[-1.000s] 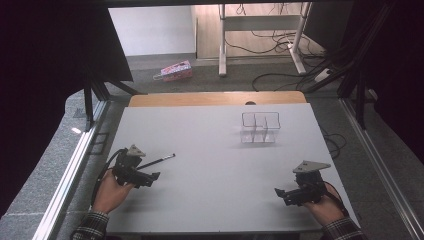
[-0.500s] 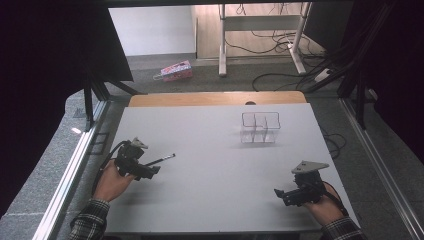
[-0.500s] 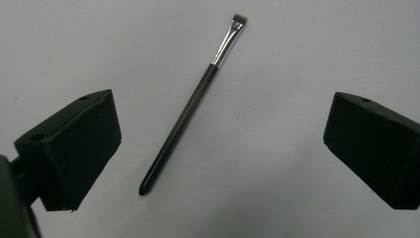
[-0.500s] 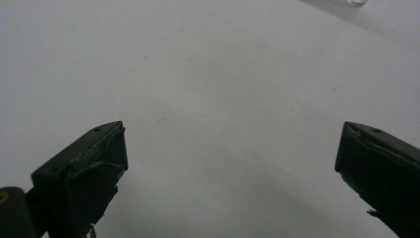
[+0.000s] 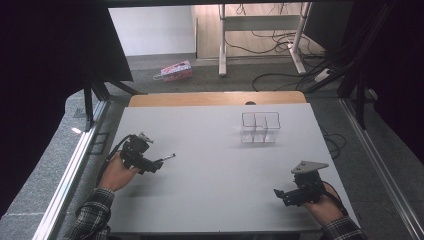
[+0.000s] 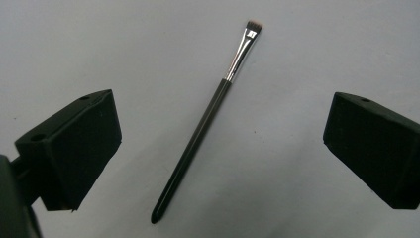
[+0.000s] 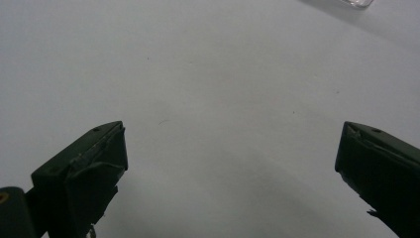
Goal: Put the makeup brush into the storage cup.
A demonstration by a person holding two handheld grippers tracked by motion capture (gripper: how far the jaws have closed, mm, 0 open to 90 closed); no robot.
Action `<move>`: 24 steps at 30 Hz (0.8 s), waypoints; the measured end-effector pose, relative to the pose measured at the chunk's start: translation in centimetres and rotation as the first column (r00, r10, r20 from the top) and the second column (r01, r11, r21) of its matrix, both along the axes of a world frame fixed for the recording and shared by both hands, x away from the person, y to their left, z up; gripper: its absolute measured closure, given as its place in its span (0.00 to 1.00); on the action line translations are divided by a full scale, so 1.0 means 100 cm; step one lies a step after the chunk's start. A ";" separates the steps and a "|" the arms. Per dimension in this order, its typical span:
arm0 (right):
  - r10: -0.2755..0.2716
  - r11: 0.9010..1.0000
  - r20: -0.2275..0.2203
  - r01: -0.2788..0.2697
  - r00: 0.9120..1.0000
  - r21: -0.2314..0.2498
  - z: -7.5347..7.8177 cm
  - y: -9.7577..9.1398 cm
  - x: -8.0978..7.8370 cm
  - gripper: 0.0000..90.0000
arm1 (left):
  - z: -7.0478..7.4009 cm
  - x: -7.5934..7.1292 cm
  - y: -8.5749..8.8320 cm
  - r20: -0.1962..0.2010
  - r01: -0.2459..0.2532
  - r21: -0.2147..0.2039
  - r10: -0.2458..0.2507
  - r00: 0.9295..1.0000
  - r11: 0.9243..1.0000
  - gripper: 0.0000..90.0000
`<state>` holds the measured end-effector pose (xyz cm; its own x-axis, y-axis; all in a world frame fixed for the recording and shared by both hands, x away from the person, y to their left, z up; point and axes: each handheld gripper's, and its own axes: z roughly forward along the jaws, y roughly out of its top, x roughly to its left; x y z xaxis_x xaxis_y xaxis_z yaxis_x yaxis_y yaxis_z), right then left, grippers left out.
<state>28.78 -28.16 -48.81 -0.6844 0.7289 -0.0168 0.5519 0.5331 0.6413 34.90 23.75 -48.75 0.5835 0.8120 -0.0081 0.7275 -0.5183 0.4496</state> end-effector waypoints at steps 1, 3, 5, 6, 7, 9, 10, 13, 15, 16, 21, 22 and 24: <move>-0.001 1.000 0.000 0.001 1.000 -0.001 0.000 0.000 0.000 0.00 | -0.001 0.003 -0.001 -0.005 0.000 0.007 0.000 1.000 1.000 0.03; 0.000 1.000 0.000 0.000 1.000 -0.002 0.000 0.000 0.000 0.00 | -0.001 0.005 -0.002 -0.011 0.002 0.014 -0.001 1.000 1.000 0.03; -0.001 1.000 0.000 0.001 1.000 -0.001 0.000 0.000 0.000 0.00 | -0.002 0.008 -0.004 -0.018 0.006 0.028 -0.005 1.000 1.000 0.03; -0.001 1.000 0.000 0.001 1.000 -0.001 0.000 0.000 0.000 0.00 | -0.002 0.011 -0.006 -0.028 0.011 0.034 -0.010 1.000 0.999 0.03; -0.001 1.000 0.000 0.001 1.000 -0.001 0.000 0.000 0.000 0.00 | -0.002 0.011 -0.006 -0.028 0.011 0.034 -0.010 1.000 0.999 0.03; -0.001 1.000 -0.001 0.001 1.000 0.000 0.000 0.000 0.000 0.00 | -0.003 0.014 -0.009 -0.038 0.017 0.041 -0.016 0.999 0.999 0.03; 0.000 1.000 0.000 0.000 1.000 -0.002 0.000 0.000 0.000 0.00 | -0.003 0.016 -0.009 -0.045 0.021 0.044 -0.019 0.999 0.999 0.03; -0.001 1.000 0.000 0.001 1.000 -0.001 0.000 0.000 0.000 0.00 | -0.004 0.021 -0.011 -0.061 0.027 0.054 -0.024 0.998 0.998 0.03; -0.001 1.000 -0.001 0.001 1.000 0.003 0.000 0.000 0.000 0.00 | -0.005 0.025 -0.013 -0.070 0.037 0.070 -0.032 0.997 0.997 0.03; -0.002 1.000 -0.001 0.002 1.000 0.003 0.000 0.000 0.000 0.00 | -0.005 0.026 -0.014 -0.073 0.031 0.063 -0.026 0.997 0.998 0.03; 0.001 1.000 -0.002 -0.001 1.000 0.000 0.000 0.000 0.000 0.00 | -0.007 0.033 -0.017 -0.107 0.058 0.091 -0.048 0.993 0.994 0.03; 0.001 1.000 -0.003 -0.001 1.000 0.001 0.000 0.000 0.000 0.00 | -0.008 0.034 -0.018 -0.111 0.055 0.088 -0.045 0.993 0.995 0.04; 0.001 1.000 -0.002 -0.001 1.000 0.001 0.000 0.000 0.000 0.00 | -0.009 0.036 -0.018 -0.122 0.055 0.082 -0.045 0.991 0.995 0.05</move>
<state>28.79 -28.18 -48.83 -0.6854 0.7280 -0.0140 0.5528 0.5328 0.6407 38.46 21.96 -49.66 0.6225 0.7825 -0.0125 0.7457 -0.5883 0.3128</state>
